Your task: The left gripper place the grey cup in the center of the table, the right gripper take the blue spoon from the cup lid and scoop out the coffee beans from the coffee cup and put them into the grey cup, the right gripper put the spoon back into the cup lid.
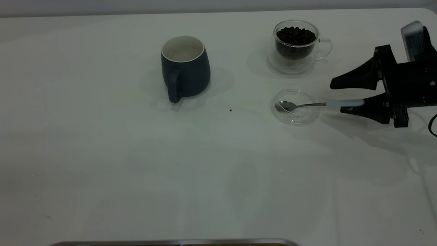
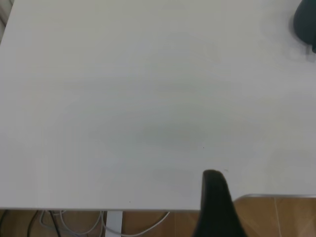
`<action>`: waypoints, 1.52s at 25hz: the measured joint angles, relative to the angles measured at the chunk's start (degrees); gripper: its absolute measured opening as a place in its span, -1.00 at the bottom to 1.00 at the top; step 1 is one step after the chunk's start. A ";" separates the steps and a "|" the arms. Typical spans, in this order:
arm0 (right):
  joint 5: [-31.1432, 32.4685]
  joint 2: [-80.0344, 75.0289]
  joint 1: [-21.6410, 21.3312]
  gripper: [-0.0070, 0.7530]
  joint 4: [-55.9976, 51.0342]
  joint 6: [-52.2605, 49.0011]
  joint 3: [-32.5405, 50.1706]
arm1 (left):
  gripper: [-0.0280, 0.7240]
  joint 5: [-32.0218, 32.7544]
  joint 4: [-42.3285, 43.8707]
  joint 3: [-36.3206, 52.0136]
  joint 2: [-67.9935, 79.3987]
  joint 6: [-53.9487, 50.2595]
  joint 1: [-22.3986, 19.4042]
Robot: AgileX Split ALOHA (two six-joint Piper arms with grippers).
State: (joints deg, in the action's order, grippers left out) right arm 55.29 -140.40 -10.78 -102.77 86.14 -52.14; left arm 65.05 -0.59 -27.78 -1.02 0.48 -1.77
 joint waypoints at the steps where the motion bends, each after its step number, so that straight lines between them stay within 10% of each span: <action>1: -0.33 0.00 0.00 0.61 0.00 -0.06 -0.51 | 0.58 0.00 0.00 0.00 0.00 0.00 0.00; 22: -16.62 1.10 -1.38 0.57 6.13 -6.80 -5.53 | 0.58 0.00 0.00 0.00 0.00 0.00 0.00; 38: -11.59 45.62 -1.66 0.57 50.59 -44.42 -5.06 | 0.58 0.00 0.00 0.00 0.00 -0.14 0.00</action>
State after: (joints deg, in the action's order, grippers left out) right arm 43.71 -94.78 -12.44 -52.19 41.72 -57.20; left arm 65.05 -0.59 -27.78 -1.02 0.34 -1.77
